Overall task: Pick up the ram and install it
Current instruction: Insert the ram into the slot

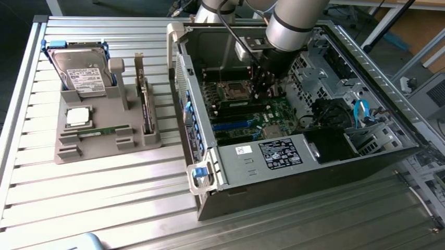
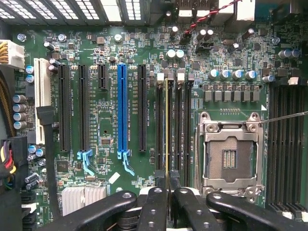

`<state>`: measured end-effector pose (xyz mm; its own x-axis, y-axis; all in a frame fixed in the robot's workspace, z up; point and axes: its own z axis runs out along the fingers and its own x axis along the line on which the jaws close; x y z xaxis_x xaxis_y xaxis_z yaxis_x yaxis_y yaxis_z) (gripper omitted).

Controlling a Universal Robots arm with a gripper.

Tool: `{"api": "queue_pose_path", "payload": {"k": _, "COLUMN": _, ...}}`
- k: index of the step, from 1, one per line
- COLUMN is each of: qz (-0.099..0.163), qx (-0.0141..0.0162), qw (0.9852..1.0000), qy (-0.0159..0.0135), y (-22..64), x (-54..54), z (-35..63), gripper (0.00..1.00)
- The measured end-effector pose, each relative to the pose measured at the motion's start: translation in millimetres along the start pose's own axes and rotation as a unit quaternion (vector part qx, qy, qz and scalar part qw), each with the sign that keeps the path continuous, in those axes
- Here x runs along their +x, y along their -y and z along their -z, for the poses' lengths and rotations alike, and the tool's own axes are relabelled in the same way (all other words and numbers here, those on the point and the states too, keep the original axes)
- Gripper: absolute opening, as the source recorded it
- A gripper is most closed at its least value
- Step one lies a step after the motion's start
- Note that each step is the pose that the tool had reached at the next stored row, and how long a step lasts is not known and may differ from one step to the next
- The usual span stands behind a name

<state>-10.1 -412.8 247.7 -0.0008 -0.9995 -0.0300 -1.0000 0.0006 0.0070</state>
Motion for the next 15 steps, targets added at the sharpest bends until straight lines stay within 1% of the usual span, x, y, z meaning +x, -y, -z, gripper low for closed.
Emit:
{"api": "queue_pose_path", "payload": {"k": 4, "qz": 0.000, "qx": 0.0000, "qw": 1.0000, "qy": 0.0000, "y": 0.0, "x": 0.4, "z": 0.0, "gripper": 0.12}}
{"api": "queue_pose_path", "payload": {"k": 10, "qz": 0.000, "qx": 0.0000, "qw": 1.0000, "qy": 0.0000, "y": 0.0, "x": 4.2, "z": 0.1, "gripper": 0.12}}
{"api": "queue_pose_path", "payload": {"k": 15, "qz": 0.000, "qx": 0.0000, "qw": 1.0000, "qy": 0.0000, "y": 0.0, "x": 4.5, "z": -0.3, "gripper": 0.12}}
